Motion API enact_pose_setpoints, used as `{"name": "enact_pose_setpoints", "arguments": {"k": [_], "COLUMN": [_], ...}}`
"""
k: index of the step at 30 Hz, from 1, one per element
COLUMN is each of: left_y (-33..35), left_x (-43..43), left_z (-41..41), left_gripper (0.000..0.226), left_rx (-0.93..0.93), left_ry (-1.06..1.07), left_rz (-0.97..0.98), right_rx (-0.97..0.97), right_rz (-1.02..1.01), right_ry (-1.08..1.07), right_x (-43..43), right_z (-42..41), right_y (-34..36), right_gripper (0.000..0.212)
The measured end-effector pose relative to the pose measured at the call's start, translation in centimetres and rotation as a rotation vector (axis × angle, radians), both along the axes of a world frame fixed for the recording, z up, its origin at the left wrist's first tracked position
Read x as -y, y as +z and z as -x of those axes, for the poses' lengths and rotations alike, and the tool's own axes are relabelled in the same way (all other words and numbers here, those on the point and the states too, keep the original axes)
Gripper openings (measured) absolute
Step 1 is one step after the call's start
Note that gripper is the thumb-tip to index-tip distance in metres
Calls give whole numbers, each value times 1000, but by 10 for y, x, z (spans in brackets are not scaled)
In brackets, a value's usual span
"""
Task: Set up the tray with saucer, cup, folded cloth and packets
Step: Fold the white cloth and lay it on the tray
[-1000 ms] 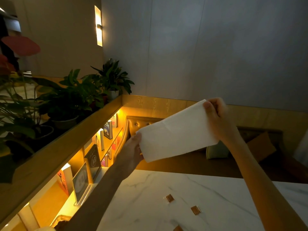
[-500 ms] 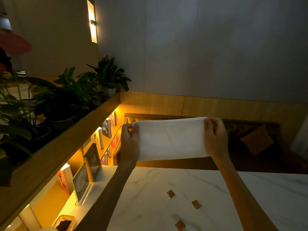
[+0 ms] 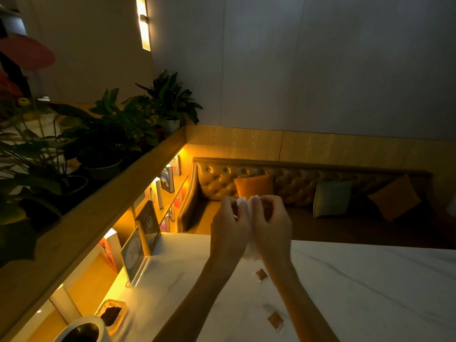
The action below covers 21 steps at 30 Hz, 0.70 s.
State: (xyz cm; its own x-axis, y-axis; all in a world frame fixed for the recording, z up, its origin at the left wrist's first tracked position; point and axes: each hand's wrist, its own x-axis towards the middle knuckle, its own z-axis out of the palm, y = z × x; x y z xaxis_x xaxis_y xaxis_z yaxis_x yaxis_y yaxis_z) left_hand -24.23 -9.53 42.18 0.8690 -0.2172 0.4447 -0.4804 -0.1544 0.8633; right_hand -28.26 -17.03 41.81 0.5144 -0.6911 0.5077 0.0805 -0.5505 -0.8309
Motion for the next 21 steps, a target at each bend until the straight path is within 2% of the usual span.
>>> {"name": "enact_pose_setpoints", "arguments": {"k": [3, 6, 8, 11, 16, 21], "left_y": [4, 7, 9, 11, 12, 10], "left_x": [-6, -17, -23, -26, -24, -23], "left_z": [7, 12, 15, 18, 19, 17], "left_gripper": [16, 38, 44, 43, 41, 36], "left_rx": [67, 127, 167, 205, 193, 104], "left_ry": [18, 30, 46, 55, 17, -91], "left_rz": [33, 19, 16, 35, 36, 63], "right_rx": [98, 136, 147, 176, 168, 186], "right_rz": [-20, -44, -24, -13, -19, -49], "right_ry": [-4, 42, 26, -21, 10, 76], "right_x": [-18, -25, -28, -30, -32, -35], "right_z": [2, 6, 8, 9, 9, 17], "right_y": [3, 5, 6, 9, 9, 10], "right_gripper": [26, 29, 30, 32, 20, 20]}}
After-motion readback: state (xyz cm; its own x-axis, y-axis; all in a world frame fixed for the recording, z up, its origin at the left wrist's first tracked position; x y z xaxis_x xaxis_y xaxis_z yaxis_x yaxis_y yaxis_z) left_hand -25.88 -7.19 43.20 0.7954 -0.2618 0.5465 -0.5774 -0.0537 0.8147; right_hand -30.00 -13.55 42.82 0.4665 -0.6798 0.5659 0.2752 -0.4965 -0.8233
